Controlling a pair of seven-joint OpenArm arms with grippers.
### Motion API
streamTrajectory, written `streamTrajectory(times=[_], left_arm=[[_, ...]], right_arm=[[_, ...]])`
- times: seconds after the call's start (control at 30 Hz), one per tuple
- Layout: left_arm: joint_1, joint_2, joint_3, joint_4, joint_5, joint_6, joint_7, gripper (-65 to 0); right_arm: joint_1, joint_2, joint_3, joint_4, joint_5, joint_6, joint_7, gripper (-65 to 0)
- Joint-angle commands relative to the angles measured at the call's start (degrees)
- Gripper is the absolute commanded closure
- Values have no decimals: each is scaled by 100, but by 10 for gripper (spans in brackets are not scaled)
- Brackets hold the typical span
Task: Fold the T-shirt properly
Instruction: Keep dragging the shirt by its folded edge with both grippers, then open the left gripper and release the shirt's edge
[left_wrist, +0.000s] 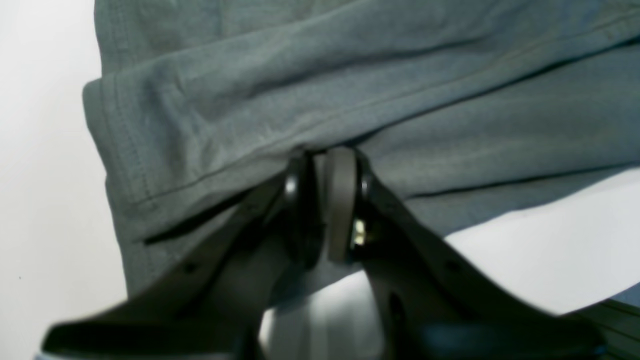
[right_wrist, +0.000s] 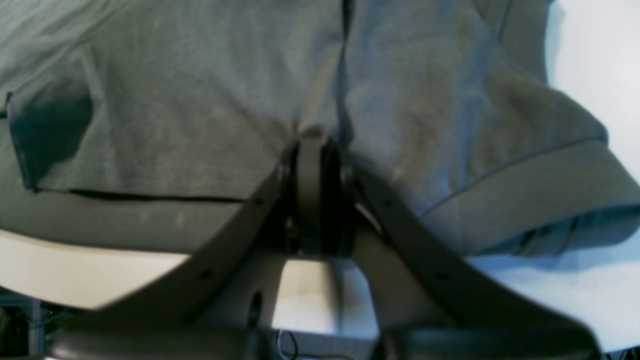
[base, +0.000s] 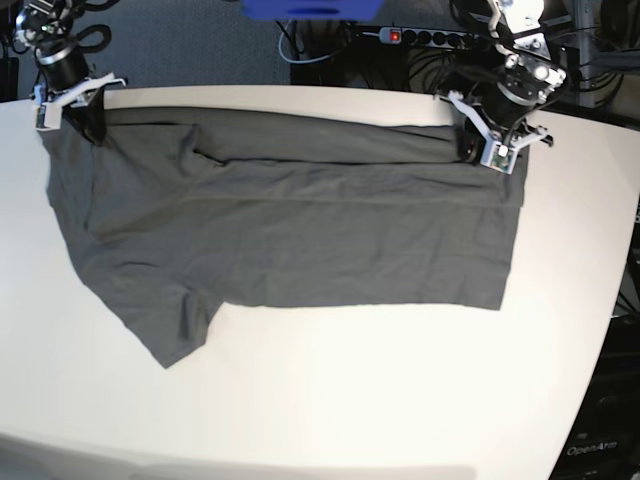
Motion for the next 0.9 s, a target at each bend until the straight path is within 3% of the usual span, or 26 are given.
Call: streamTrajectory(times=[0.0,0.27,0.47,0.87], left_arm=[[102,14,9,-77,618,27,869,-71],[216,31,26,582,355,27,860,-66],[216,23,18,626,240,27,869,-58],[208,31,26,996,232,27,869,-58]], right_arm=[[-99,28,26,11,-254,-58,-289,-38],[-301,-16,123,732,-245,-58,-280,-33],[-459,-306,308,1488,-263,-58,-297,-33],[-468,-341,308,1549,-263,-58,-297,-41]])
